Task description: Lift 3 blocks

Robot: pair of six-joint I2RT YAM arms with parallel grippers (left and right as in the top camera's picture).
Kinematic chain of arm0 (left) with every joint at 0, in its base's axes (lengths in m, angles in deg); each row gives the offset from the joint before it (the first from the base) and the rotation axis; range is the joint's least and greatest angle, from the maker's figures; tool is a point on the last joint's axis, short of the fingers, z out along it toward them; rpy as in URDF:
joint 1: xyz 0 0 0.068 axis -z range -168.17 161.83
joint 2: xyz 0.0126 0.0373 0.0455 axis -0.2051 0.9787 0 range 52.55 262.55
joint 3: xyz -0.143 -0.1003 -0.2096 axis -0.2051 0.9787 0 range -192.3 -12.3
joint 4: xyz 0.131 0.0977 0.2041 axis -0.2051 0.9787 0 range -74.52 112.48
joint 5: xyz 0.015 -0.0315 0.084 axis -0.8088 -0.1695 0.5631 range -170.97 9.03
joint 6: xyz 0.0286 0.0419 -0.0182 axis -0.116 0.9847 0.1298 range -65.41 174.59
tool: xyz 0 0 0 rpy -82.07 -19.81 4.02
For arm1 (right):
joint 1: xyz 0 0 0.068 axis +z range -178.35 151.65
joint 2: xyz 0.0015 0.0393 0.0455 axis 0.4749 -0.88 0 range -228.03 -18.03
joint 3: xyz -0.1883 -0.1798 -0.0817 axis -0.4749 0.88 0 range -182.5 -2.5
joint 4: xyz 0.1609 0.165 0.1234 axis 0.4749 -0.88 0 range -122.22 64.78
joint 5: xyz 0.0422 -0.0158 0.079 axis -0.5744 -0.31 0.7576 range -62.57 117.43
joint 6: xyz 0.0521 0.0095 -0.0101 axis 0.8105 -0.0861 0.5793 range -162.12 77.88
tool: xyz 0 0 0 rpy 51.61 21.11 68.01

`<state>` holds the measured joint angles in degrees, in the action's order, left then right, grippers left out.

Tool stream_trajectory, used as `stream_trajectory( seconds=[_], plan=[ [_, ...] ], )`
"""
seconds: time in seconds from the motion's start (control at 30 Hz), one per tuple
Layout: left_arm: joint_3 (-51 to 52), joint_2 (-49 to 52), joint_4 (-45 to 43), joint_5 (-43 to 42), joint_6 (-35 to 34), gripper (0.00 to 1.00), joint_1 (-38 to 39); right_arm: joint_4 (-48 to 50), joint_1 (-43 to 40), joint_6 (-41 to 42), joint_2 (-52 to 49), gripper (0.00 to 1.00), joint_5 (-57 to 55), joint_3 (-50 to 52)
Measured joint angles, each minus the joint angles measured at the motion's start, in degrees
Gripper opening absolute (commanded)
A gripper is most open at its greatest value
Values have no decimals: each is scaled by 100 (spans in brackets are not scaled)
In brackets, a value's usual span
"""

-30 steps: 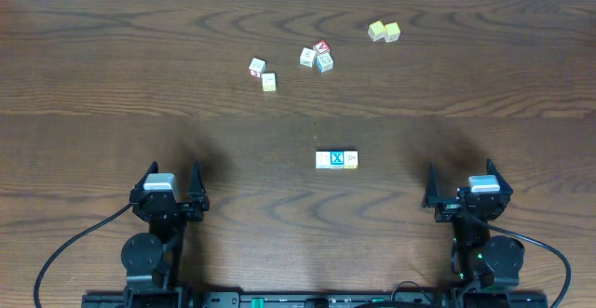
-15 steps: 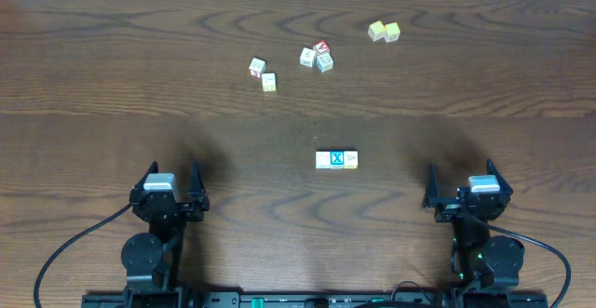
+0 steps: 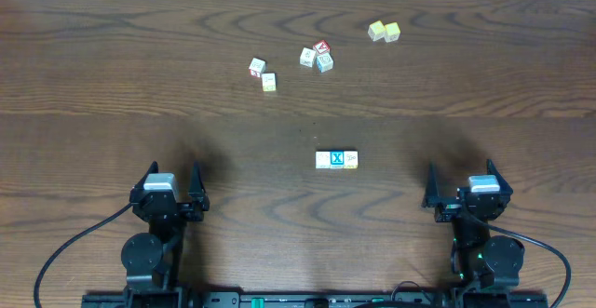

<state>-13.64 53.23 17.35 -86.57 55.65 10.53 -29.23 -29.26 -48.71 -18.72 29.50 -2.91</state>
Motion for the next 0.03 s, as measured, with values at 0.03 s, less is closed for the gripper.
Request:
stream_trajectory(
  seconds=[0.03],
  plan=[
    [0,0,0,0,0,74,0,0,0,0,0,99,2,0]
  ],
)
